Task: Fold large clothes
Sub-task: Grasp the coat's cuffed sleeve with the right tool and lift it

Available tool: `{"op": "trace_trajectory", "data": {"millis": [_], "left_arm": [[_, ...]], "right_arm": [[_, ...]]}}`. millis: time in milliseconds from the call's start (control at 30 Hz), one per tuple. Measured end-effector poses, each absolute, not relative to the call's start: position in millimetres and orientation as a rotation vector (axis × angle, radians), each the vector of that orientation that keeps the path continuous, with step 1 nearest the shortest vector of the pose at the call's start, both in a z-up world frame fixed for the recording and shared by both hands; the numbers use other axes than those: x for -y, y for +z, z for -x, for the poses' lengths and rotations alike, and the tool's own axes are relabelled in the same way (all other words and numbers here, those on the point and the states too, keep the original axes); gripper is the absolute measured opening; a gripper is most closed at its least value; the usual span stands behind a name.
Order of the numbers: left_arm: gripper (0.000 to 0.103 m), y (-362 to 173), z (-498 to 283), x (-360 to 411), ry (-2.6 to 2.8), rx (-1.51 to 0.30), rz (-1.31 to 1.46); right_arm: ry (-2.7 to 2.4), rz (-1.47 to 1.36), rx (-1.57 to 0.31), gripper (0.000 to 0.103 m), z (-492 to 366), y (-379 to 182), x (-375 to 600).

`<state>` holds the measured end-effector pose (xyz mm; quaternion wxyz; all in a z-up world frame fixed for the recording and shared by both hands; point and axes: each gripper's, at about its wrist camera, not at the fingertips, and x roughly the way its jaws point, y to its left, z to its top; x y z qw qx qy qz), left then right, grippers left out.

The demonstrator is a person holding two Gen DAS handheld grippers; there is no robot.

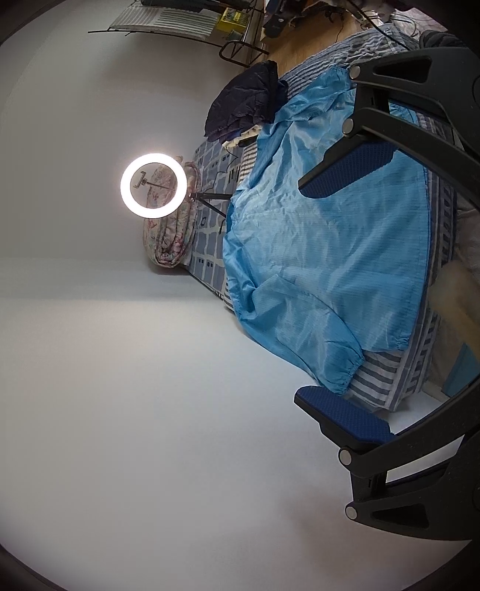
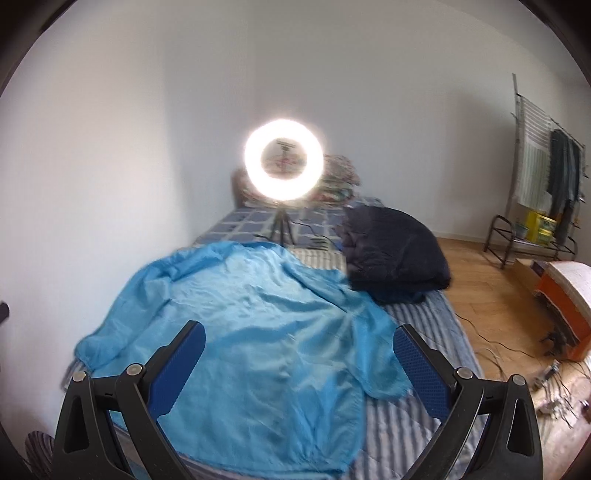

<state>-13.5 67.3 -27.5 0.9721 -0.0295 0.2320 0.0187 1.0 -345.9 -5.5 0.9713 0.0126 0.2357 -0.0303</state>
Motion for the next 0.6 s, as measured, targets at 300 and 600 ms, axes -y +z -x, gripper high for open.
{"op": "trace_trajectory", "data": {"millis": [300,600], "left_arm": [[0.093,-76.6,32.6,-118.0,0.091,-0.547,0.123],[0.065,-115.0,43.8,-162.4,0.12,-0.653,0.231]], "right_arm": [[0.285,0.079,-0.523,0.097,-76.9,-15.1,242.0],[0.628,0.11,-0.7,0.07,-130.9,-66.1,118.1]]}}
